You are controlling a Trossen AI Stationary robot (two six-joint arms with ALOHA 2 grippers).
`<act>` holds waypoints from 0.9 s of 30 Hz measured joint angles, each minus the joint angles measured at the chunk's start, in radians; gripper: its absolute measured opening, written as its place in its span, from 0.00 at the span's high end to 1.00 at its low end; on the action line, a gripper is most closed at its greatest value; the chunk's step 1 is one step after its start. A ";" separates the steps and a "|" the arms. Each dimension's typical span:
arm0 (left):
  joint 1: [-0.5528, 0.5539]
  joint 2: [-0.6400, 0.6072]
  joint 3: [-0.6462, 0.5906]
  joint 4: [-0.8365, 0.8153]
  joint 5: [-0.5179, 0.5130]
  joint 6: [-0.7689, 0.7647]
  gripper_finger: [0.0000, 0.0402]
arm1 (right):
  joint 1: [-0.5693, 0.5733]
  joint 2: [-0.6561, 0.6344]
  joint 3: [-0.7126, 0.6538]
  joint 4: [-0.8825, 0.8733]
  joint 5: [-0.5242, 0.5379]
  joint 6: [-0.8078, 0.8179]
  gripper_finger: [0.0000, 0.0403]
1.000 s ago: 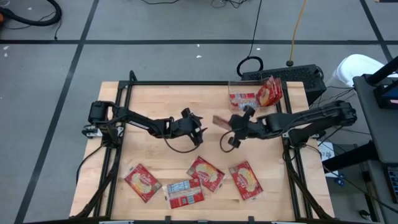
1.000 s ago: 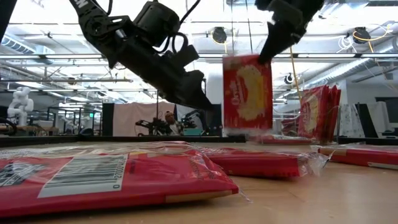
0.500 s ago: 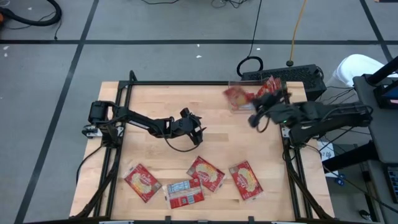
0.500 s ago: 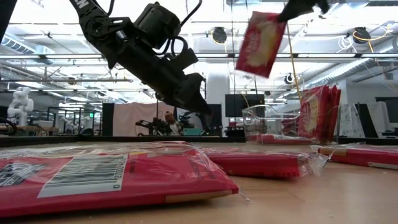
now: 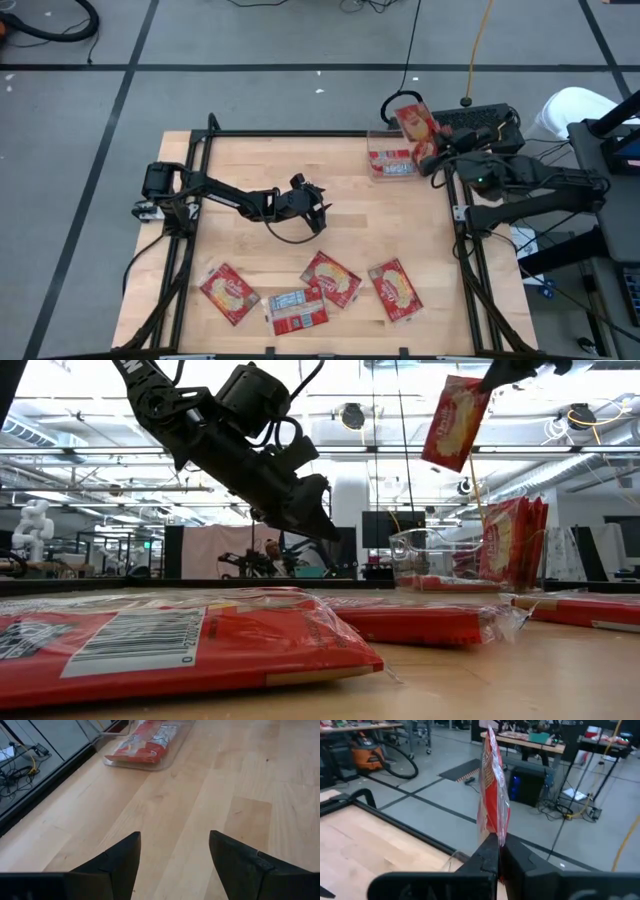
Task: Sort popcorn bags into baskets
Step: Put the red popcorn bag into the transparent bin
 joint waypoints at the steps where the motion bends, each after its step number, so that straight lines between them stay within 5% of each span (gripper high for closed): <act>1: 0.000 0.000 0.000 0.000 0.000 -0.001 0.40 | -0.006 0.002 -0.005 -0.007 0.001 0.020 1.00; 14: 0.000 0.000 0.000 -0.001 0.000 -0.005 0.40 | -0.118 0.005 -0.205 -0.014 0.021 0.189 1.00; 27: 0.000 0.000 0.000 -0.003 0.011 -0.010 0.40 | -0.203 0.005 -0.349 -0.006 -0.085 0.279 1.00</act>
